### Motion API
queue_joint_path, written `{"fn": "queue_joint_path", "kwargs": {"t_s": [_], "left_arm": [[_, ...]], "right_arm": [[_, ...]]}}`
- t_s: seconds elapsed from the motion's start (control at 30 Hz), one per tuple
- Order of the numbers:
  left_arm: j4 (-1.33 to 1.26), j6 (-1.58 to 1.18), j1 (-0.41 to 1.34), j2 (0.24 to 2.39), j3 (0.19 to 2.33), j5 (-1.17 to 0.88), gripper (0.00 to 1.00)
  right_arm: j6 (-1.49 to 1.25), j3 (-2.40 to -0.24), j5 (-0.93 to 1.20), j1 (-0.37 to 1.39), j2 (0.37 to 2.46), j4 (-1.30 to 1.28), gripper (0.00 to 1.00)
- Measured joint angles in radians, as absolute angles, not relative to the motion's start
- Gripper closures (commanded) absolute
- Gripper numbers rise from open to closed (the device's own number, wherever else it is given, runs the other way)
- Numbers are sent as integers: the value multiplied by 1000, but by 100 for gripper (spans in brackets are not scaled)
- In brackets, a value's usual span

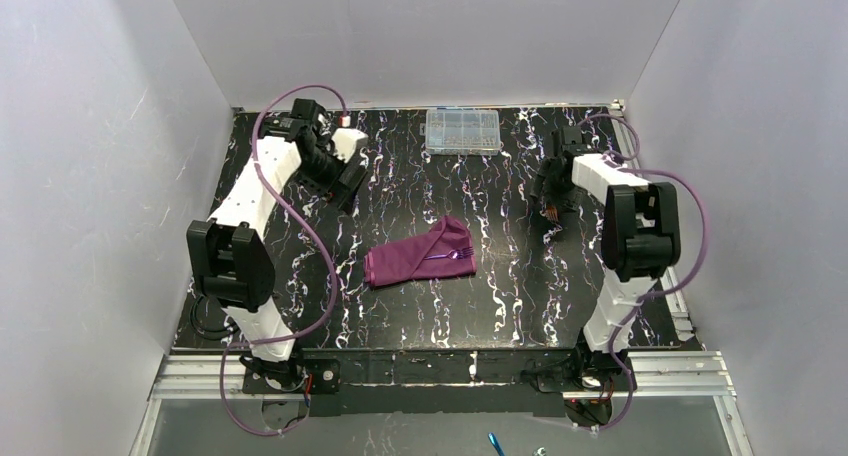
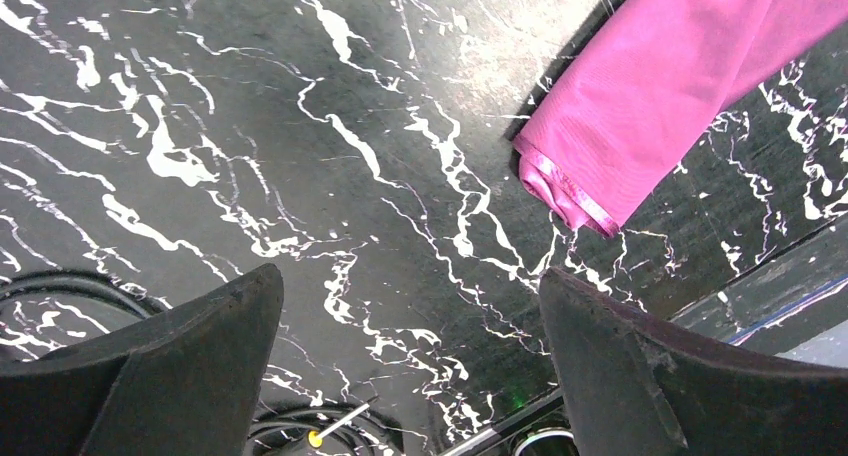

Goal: Fold the napkin into a case and place the utensils inside
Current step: Pick up the fork from the corner of the board, then pass from the left arm to the right

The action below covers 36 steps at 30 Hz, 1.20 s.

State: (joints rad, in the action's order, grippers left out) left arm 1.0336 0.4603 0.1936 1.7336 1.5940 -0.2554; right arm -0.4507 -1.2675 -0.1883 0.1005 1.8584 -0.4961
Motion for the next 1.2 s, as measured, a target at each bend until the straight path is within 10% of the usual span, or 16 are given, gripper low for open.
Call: {"fn": "queue_joint_path", "kwargs": {"t_s": [0.27,0.43,1.0,1.2], "left_arm": [[1072,461,133,1735,1665,-312,1],[1082,461,129,1735,1666,-325,2],[1143,826,101,1707,1715,-718,2],[1025,1223,164,1399,1423,-776,2]], "right_arm": [[-402,-1432,-217,98,2025,-438,52],[-370,-1436,-229,98,2035,-418,99],[-160,-1520,93,417,1888,-474,99],[-124,-1539,313,638,1716,-484,99]]}}
